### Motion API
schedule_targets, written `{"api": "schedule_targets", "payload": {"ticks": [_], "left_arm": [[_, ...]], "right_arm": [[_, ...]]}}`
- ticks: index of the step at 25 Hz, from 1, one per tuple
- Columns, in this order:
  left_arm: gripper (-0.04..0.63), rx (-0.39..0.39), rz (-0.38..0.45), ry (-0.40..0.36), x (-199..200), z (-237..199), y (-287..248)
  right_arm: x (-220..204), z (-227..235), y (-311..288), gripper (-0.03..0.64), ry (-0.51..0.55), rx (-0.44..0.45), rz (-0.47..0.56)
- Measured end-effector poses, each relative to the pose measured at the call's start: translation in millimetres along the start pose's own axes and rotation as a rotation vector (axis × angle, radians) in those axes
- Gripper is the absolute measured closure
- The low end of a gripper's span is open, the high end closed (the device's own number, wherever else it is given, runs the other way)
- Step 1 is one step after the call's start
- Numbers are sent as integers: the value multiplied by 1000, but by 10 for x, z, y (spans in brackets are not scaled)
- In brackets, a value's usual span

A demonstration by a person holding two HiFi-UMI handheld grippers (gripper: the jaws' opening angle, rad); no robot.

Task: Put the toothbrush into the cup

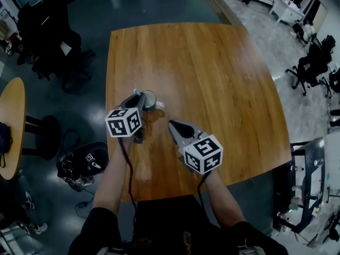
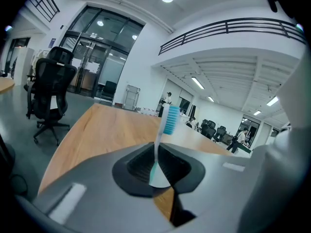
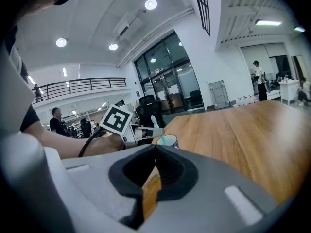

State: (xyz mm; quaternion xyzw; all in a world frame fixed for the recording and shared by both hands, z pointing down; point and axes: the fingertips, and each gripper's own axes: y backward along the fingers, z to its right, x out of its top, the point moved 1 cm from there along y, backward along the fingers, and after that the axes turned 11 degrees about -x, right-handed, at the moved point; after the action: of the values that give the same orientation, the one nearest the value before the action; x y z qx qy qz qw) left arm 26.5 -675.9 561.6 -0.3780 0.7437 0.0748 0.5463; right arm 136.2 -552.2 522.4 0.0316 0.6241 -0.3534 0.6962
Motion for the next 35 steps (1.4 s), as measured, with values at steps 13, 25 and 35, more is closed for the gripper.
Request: {"api": "schedule_targets", "payload": {"ticks": [13, 25, 35], "left_arm": [[485, 103, -44, 77, -222, -336, 38], [356, 46, -47, 3, -255, 100, 649], [586, -98, 57, -160, -185, 1101, 1850]], "right_arm": [[-36, 1, -161, 614, -15, 35, -20], [179, -226, -105, 614, -121, 81, 98], [212, -1060, 612, 614, -72, 25, 160]]}}
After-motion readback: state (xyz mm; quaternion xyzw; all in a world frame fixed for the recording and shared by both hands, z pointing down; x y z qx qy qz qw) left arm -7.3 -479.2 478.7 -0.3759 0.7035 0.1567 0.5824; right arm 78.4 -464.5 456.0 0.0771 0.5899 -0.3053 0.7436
